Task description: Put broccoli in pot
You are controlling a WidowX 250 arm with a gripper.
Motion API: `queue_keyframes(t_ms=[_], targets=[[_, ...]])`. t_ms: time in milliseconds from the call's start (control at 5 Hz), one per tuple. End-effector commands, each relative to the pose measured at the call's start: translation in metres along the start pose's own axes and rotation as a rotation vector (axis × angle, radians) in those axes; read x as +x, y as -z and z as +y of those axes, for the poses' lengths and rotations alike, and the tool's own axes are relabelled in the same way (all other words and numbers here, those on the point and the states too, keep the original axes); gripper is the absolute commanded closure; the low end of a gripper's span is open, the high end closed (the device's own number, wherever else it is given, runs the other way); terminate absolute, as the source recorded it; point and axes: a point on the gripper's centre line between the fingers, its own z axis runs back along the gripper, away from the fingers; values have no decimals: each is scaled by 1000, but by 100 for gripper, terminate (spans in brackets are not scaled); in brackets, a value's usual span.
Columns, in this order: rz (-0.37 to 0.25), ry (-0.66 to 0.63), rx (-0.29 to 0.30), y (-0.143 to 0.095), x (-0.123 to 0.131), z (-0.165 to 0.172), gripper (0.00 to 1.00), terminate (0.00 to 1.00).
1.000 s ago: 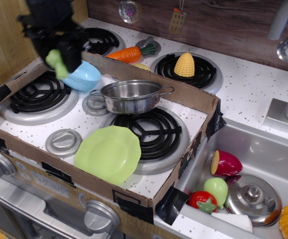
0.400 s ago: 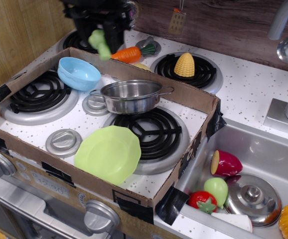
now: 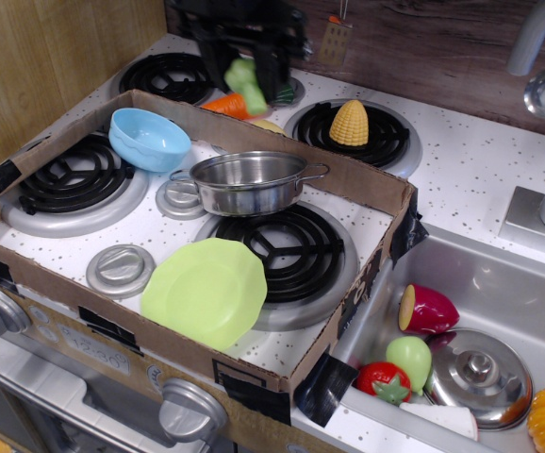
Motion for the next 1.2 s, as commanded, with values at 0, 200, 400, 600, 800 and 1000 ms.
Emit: queue_keyframes(t_ms=[0,200,400,600,800,1000], targets=[[-72,19,-30,0,12,-10,0,0],[-68,24,-47,6,8,-10,0,0],[-73,31,-35,7,5,-8,0,0],[-68,11,-30,9,1,-8,0,0],[-74,17,-18,7,-5,-7,0,0],[-74,17,-18,7,-5,-7,0,0]])
